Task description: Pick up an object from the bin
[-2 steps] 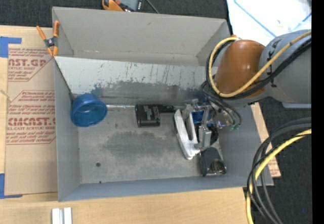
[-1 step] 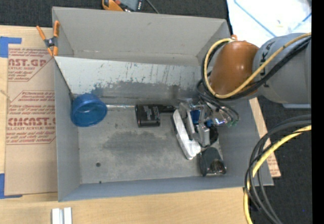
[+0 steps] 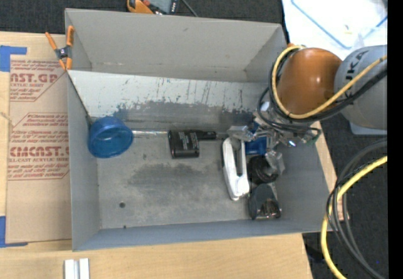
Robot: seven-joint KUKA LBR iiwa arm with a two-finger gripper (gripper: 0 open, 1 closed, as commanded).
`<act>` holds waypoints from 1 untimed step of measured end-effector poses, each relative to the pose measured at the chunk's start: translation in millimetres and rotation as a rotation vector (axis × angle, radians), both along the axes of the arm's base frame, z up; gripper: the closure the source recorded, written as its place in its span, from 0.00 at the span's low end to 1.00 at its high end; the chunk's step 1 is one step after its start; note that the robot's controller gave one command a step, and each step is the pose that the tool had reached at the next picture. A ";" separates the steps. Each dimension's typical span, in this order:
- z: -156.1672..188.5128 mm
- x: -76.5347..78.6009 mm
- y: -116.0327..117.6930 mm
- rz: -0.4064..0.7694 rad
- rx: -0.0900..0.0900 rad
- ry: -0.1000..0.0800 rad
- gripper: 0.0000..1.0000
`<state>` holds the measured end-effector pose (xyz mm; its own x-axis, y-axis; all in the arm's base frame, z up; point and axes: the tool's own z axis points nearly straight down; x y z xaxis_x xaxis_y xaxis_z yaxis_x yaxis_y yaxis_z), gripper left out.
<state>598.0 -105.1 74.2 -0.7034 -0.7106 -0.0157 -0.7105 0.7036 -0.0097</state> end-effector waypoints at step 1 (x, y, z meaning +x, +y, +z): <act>-0.6 -6.3 99.5 -0.168 0.006 -0.011 0.00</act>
Offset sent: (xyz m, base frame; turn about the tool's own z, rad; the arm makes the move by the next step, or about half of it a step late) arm -0.0239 0.0304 -0.0042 -0.2460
